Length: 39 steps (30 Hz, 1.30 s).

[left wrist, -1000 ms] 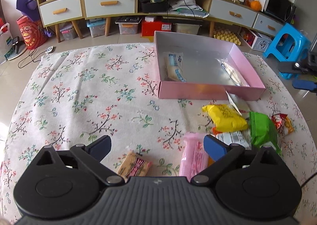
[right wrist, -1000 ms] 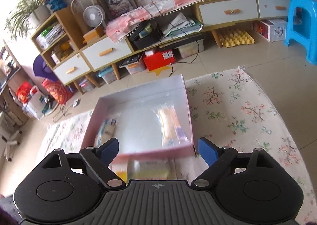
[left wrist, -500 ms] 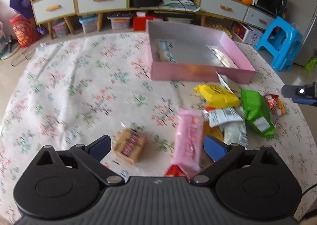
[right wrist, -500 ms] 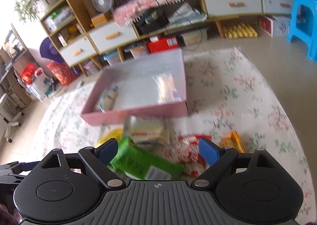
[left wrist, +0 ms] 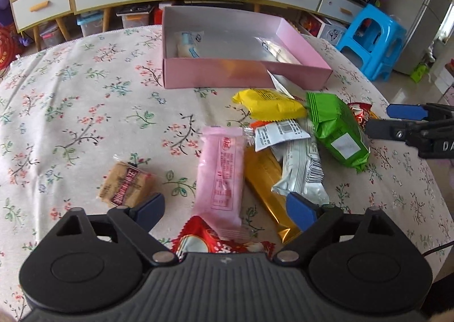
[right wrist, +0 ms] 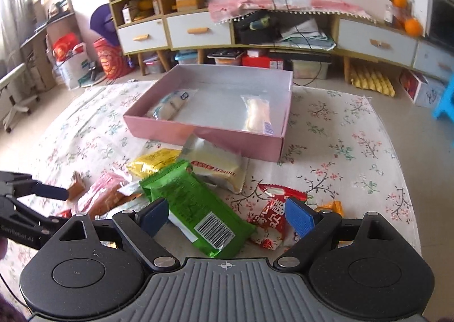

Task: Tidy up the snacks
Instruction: 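Grasp the pink snack bag with the left tool while the right tool grasps the green bag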

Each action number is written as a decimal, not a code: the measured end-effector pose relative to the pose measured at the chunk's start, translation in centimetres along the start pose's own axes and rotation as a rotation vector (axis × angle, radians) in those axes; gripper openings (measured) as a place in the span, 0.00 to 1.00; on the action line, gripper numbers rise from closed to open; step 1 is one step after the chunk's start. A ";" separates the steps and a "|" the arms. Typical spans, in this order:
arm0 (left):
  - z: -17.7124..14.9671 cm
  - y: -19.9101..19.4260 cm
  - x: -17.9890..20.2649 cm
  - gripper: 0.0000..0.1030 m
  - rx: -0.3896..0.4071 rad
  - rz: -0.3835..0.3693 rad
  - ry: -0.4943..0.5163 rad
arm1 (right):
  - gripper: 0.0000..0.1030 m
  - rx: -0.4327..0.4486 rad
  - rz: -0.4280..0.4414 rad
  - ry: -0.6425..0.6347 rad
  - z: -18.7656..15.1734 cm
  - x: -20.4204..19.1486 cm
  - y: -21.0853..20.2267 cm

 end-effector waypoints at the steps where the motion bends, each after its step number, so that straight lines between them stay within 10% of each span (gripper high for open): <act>1: 0.0 0.1 0.0 0.84 -0.004 -0.002 -0.002 | 0.88 -0.011 0.000 -0.009 -0.1 -0.2 0.2; 24: 0.7 1.5 -0.2 0.33 -0.001 0.000 -0.049 | 0.88 -0.127 -0.066 -0.130 -1.9 -2.6 3.6; 39: 1.0 1.0 -0.4 0.30 -0.002 -0.013 -0.086 | 0.81 -0.085 -0.082 -0.156 -1.3 -3.0 4.0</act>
Point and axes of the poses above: each gripper's, at about its wrist camera, not at the fingertips, and y roughly the way its jaws point, x to its right, z to its top, the point moved 4 cm from there along y, roughly the way its jaws point, and after that the axes turned 2 degrees about -y, right-handed, at the moved point
